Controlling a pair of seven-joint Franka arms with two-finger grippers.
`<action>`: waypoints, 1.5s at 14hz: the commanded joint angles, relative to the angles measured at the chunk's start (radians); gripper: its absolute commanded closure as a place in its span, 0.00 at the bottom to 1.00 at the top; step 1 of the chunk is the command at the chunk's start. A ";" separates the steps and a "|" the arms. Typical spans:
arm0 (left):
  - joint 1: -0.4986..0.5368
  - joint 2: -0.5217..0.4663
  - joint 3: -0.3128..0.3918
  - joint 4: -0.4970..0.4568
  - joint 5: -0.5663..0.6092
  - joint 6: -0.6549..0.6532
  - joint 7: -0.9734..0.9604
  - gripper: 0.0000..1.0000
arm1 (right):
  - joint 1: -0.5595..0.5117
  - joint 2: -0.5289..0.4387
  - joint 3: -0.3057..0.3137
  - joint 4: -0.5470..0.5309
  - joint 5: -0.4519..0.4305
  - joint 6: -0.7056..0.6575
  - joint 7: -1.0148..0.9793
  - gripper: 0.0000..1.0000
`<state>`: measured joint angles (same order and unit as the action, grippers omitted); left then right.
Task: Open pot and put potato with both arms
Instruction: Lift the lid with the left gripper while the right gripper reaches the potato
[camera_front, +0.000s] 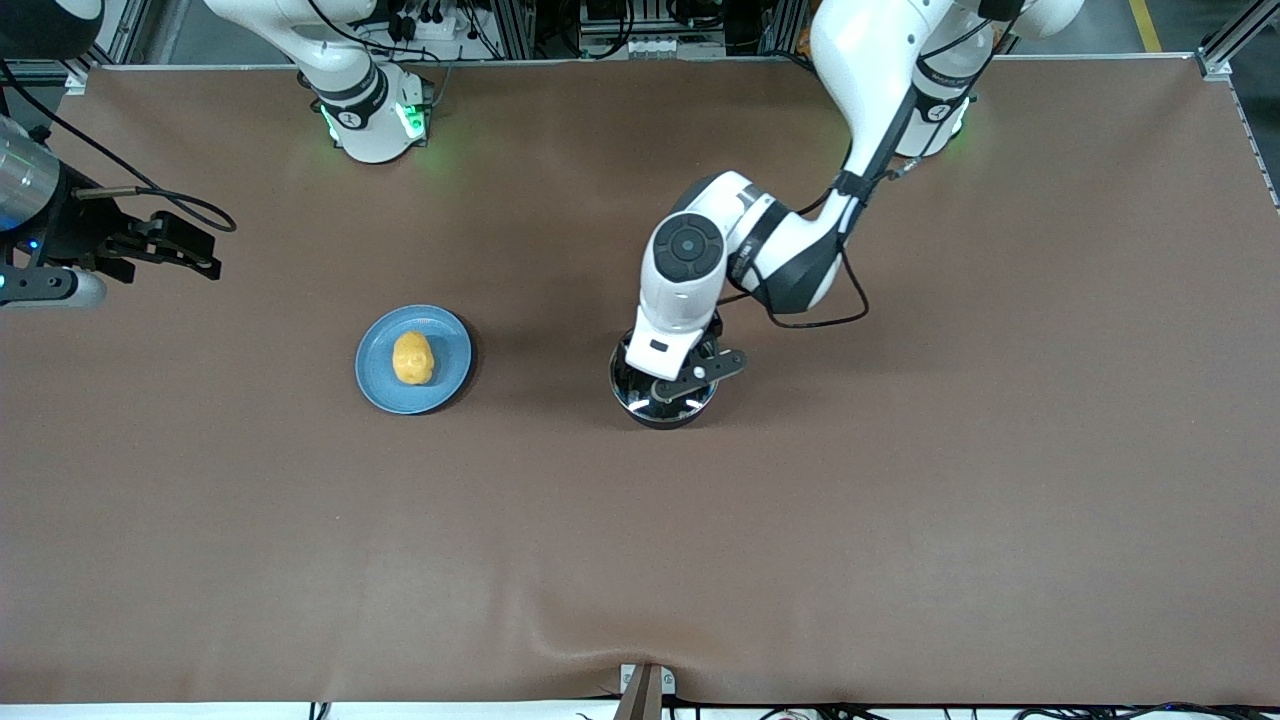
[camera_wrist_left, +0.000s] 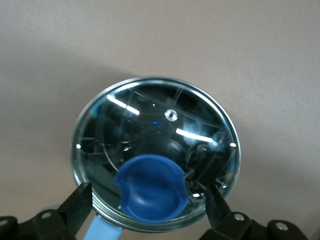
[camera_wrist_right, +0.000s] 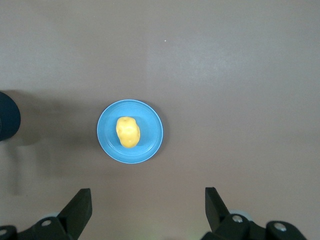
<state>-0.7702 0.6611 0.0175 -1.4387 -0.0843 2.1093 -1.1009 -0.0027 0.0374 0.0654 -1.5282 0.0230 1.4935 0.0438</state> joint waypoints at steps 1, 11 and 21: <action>-0.014 0.031 0.013 0.029 0.038 0.008 -0.025 0.00 | -0.008 0.013 0.002 0.025 0.015 -0.007 -0.010 0.00; -0.020 0.037 0.012 0.024 0.044 0.006 -0.063 0.99 | -0.013 0.016 0.002 0.025 0.020 -0.004 -0.012 0.00; 0.129 -0.172 0.021 -0.015 0.104 -0.293 0.128 1.00 | 0.024 0.056 0.004 -0.003 0.122 -0.027 0.059 0.00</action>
<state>-0.6919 0.5339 0.0443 -1.4017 0.0020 1.8318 -1.0273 0.0103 0.0821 0.0687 -1.5309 0.0872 1.4763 0.0554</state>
